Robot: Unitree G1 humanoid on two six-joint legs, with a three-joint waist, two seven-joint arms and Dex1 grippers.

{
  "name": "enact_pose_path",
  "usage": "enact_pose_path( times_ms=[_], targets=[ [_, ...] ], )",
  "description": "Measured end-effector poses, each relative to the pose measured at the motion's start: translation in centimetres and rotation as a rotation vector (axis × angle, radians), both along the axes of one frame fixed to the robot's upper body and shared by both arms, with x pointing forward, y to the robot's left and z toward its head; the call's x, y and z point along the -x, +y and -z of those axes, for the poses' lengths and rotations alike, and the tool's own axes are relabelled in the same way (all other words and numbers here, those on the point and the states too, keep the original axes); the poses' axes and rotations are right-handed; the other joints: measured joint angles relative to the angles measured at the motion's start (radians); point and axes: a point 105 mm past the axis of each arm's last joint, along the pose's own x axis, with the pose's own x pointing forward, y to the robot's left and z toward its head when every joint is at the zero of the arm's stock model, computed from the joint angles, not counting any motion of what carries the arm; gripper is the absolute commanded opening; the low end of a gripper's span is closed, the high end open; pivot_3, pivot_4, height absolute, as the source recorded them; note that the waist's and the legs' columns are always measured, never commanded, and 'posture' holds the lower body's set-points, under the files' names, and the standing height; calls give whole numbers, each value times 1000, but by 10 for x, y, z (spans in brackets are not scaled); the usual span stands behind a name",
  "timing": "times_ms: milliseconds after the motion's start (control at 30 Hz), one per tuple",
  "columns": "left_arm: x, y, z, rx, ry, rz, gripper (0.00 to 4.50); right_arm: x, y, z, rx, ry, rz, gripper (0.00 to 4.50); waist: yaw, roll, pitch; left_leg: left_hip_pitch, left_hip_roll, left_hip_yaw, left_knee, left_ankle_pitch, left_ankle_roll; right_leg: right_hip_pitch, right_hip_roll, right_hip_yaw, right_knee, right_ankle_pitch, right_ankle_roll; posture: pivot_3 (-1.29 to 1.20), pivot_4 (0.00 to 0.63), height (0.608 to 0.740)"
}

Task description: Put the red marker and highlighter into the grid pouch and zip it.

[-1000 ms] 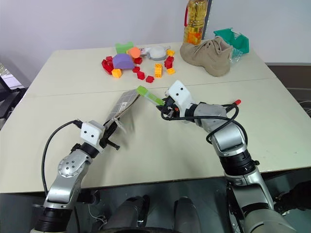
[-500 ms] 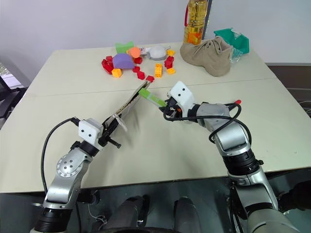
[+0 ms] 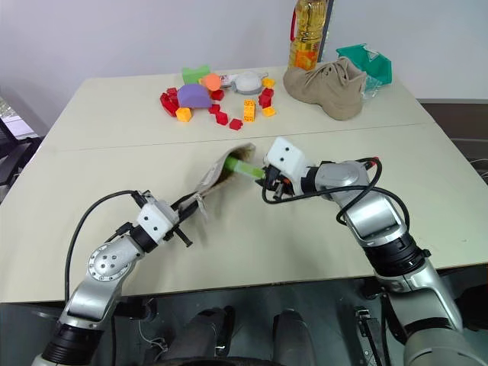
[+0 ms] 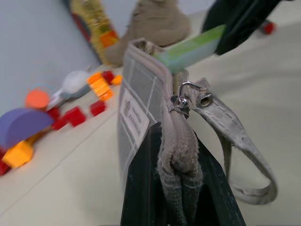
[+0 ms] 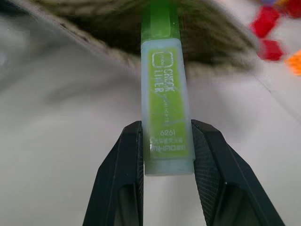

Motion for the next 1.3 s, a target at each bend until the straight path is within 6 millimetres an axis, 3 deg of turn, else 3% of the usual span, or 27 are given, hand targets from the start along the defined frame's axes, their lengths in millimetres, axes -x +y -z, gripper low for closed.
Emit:
enact_pose_path(
  times_ms=[200, 333, 567, 700, 867, 933, 1033, 1133, 1200, 1300],
  targets=[
    [9, -15, -1, -85, -21, 164, 0, 24, 10, 9, 175, -46, -247, 873, -1, 0, 0, 0, 0, 0, 0, 0, 1, 0, 0, -1, -2, 0, 0, 0, 150, 740],
    [13, -16, 3, -131, 0, 237, 0, 28, 13, 10, 209, -69, -302, 873, -2, -1, 0, 0, 0, 0, 0, 0, 1, 0, 0, -1, -2, 0, 0, 0, 150, 740],
    [6, -6, 10, -155, 14, 213, 0, 24, 11, -2, 177, -95, -285, 4379, 0, -1, 1, 0, 0, 0, 0, 0, 1, 1, 0, -1, -2, 0, 0, 0, 150, 740],
    [-2, 4, 8, -135, 0, 136, 0, 20, 1, -21, 57, -109, -202, 4451, 1, -1, 1, 0, 0, -1, 0, -1, 1, 1, 0, -1, -2, 0, 0, 0, 150, 740],
    [-13, 4, 9, -68, -25, 10, 0, 3, -42, -45, -127, -118, 61, 4451, 6, -2, 1, 0, 0, -1, 2, -1, 1, 3, 0, -1, -2, 0, 0, 0, 150, 740],
    [-18, 3, 9, -50, -32, -27, 0, -12, -73, -39, -183, -64, 245, 4451, 7, -2, 1, 0, 0, -1, 2, -1, 1, 3, 0, -1, -2, 0, 0, 0, 150, 740],
    [-25, -1, 8, -32, -40, -56, 0, -38, -143, -24, -275, 7, 681, 4451, 19, -2, 1, 0, -1, -1, 4, -1, 1, 3, 0, -1, -2, 1, 0, 0, 150, 740],
    [-28, -3, 10, -26, -33, -68, 0, -43, -186, -10, -282, -10, 1001, 4451, 20, -2, 1, 0, 0, 1, 4, -1, 2, 2, 0, -1, -1, 1, 0, 0, 150, 740],
    [-29, -6, 12, -15, -23, -68, 0, -43, -195, 3, -340, 26, 1138, 4451, 16, -2, 1, -1, 0, 1, 4, -1, 2, 2, 0, 0, 0, 1, 0, 0, 150, 740],
    [-31, -11, 8, -9, -33, -53, 0, -44, -194, 27, -420, 116, 1261, 4451, 16, -2, 1, -1, 0, 1, 7, -1, 2, 2, 0, 0, 1, 1, 0, 0, 150, 740]
  ],
)
